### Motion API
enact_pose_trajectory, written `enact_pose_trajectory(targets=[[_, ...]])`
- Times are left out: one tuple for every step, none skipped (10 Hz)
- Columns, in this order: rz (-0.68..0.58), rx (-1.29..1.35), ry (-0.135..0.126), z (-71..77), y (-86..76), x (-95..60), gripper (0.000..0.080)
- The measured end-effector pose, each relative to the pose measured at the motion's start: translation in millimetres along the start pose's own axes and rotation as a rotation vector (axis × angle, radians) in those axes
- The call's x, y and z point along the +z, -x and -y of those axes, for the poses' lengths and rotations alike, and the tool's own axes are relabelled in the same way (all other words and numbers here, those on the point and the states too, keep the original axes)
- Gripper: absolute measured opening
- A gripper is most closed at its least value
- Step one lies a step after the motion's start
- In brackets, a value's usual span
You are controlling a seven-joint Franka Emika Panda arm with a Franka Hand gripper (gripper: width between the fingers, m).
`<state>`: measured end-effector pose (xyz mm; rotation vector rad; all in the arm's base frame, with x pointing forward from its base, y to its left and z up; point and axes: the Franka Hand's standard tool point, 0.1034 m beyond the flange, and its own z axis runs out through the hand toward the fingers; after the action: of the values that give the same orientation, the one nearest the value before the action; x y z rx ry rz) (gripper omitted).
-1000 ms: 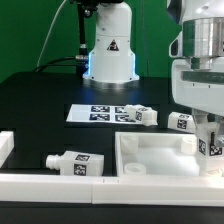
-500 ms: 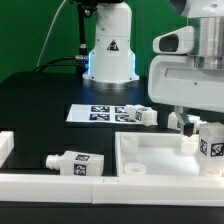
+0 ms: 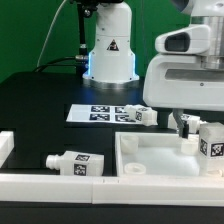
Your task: Assemble one leg
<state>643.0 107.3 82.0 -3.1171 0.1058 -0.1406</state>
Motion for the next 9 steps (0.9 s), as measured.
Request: enact_pose_trajectory(targets=[[0.000, 0.014, 0.001, -0.6, 0.9, 1.0, 0.0622], [0.000, 0.032, 0.001, -0.7, 0.9, 1.0, 0.0622], [0.000, 0.048, 0.001, -0.7, 0.9, 1.1, 0.0445], [0.000, 0.077, 0.001, -0.7, 0.9, 1.1, 0.0308], [0.001, 0.163, -0.002, -0.2, 1.0, 1.2, 0.0287], [0.001, 0.240, -0.001, -0.2, 1.1, 1.3, 0.0287], [0.001, 0.302, -0.001, -0.3, 1.1, 1.3, 0.0287], [0.005, 0.435, -0.004, -0.7, 1.0, 1.9, 0.0287], [0.008, 0.616, -0.003, -0.7, 1.2, 2.5, 0.0287]])
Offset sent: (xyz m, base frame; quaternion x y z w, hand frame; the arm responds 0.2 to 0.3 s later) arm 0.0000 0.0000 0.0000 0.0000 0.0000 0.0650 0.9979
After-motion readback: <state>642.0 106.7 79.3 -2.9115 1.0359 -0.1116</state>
